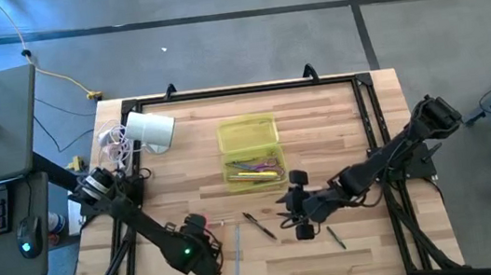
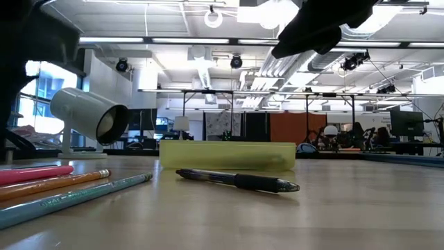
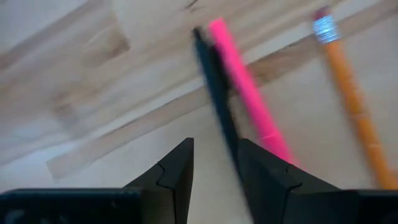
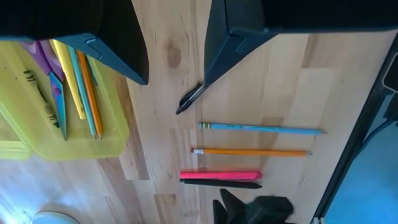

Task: Pick & place school supplies into a supply box
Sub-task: Put the black pen into the supply box

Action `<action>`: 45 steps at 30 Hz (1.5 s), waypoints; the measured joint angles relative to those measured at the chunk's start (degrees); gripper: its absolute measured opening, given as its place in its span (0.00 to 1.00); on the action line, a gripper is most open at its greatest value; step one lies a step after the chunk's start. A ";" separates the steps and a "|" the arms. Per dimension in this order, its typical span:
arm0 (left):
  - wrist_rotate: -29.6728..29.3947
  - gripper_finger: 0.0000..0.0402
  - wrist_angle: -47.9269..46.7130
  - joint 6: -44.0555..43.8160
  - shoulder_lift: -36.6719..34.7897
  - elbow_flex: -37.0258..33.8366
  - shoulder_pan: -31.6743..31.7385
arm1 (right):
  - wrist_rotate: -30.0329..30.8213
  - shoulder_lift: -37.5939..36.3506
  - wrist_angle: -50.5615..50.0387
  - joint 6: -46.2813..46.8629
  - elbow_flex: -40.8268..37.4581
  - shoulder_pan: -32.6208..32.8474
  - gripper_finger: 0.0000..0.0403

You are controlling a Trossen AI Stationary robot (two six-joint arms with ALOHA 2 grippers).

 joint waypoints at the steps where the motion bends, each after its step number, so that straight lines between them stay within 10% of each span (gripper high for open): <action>1: 0.21 0.40 1.46 -0.81 0.00 -1.15 -0.38 | 0.00 0.00 0.02 -0.01 0.00 0.09 0.34; 45: -2.09 0.40 9.15 1.26 0.02 -1.79 -0.57 | -2.19 0.04 -1.70 -0.15 0.00 0.35 0.34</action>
